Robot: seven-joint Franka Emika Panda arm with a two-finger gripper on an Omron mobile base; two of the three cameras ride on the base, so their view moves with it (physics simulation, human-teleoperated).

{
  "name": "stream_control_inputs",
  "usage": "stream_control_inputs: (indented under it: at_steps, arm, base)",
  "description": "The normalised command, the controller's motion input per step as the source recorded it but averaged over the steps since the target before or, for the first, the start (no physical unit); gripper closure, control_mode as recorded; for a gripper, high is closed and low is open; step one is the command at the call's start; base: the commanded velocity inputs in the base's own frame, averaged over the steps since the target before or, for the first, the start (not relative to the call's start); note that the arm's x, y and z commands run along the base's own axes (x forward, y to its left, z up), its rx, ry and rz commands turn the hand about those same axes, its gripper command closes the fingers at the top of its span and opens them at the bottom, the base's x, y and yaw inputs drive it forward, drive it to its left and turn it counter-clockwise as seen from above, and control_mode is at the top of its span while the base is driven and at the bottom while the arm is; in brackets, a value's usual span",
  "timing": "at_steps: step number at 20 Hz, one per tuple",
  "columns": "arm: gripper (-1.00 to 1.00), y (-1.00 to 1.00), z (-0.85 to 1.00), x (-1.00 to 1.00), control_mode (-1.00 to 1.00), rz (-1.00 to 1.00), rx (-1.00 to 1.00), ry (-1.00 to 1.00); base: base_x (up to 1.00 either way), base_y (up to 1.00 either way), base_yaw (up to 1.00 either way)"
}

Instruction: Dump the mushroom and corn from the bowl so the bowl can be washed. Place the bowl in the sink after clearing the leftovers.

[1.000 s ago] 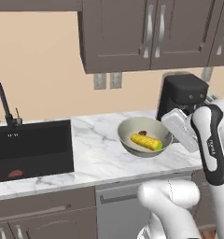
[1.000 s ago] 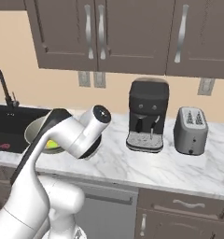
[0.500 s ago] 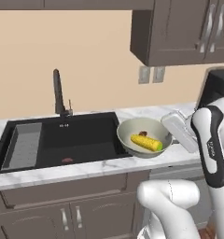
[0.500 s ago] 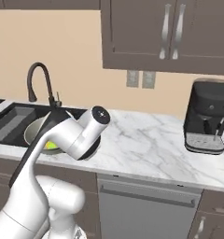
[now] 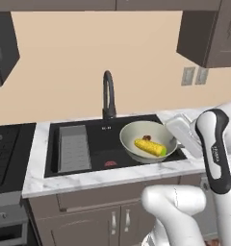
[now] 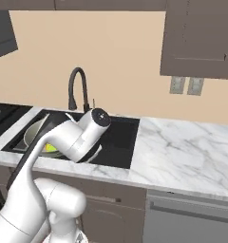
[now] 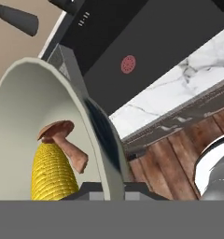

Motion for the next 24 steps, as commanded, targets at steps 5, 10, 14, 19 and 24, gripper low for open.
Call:
stream_control_inputs:
  at_steps: [5,10,14,19,24]
  arm:
    - [1.0,0.0,0.0,0.0,1.0,0.0,0.0,0.0]
    - [1.0,0.0,0.0,0.0,1.0,0.0,0.0,0.0]
    - [1.0,0.18,0.0,0.03,-1.0,0.0,0.0,-0.02]
    - [1.0,0.62,0.0,-0.03,-1.0,0.0,-0.07,-0.03]
    - [1.0,0.98,0.0,0.0,-1.0,0.0,-0.34,-0.05]
  base:
    - [0.69,0.08,0.0]
    - [0.47,-0.08,0.0]
    - [0.06,0.0,0.0]
    - [0.0,0.0,0.0]
    - [0.0,0.0,0.0]
